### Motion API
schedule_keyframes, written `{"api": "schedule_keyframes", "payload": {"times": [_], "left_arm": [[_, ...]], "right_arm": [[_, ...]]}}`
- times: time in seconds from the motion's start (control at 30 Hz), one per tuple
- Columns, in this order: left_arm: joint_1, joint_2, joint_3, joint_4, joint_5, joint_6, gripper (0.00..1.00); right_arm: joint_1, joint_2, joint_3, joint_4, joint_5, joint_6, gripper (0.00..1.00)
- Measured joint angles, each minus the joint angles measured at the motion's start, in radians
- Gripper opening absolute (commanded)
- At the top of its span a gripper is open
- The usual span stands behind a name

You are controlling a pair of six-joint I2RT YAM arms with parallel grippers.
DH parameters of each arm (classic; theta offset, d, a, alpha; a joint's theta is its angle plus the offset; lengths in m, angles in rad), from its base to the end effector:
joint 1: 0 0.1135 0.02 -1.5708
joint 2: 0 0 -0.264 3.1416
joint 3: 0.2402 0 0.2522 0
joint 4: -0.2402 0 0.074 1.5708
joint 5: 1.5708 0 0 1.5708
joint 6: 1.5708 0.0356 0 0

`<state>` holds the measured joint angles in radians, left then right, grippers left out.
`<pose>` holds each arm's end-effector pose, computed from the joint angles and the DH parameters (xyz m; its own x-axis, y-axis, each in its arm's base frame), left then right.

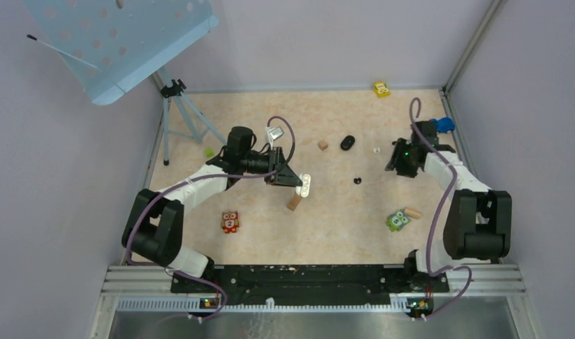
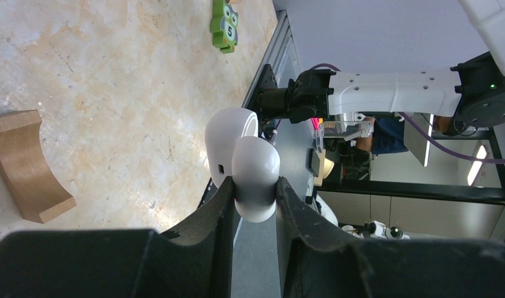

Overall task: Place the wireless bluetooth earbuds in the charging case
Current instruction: Pick up the left earbud from the corner of the board.

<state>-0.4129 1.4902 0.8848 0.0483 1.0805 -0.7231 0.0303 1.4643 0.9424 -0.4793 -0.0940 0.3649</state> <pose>0.2726 -0.1537 0.2386 -0.9420 0.0725 -0.3277 0.3354 0.2385 -0.9114 0.2930 0.0122 0.2137 -0.8151 0.3307 -0.4756 0.2250 0.9373 0.2663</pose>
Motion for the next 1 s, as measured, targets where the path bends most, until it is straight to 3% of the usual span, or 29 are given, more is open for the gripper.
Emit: {"api": "schedule_keyframes", "payload": {"times": [0.1,0.23,0.43,1.0], "left_arm": [[0.000,0.009,0.000,-0.008,-0.005,0.006,0.05],[0.000,0.009,0.000,-0.013,-0.013,0.011,0.05],[0.000,0.009,0.000,-0.020,-0.026,0.020,0.05],[0.000,0.027,0.006,-0.035,-0.023,0.036,0.04]], "right_arm": [[-0.113,0.047,0.050,-0.005,0.017,-0.023,0.40],[-0.148,0.147,0.163,-0.001,0.041,-0.032,0.38],[-0.205,0.226,0.178,0.037,0.097,-0.032,0.37],[-0.219,0.333,0.234,0.048,0.108,-0.064,0.37]]}}
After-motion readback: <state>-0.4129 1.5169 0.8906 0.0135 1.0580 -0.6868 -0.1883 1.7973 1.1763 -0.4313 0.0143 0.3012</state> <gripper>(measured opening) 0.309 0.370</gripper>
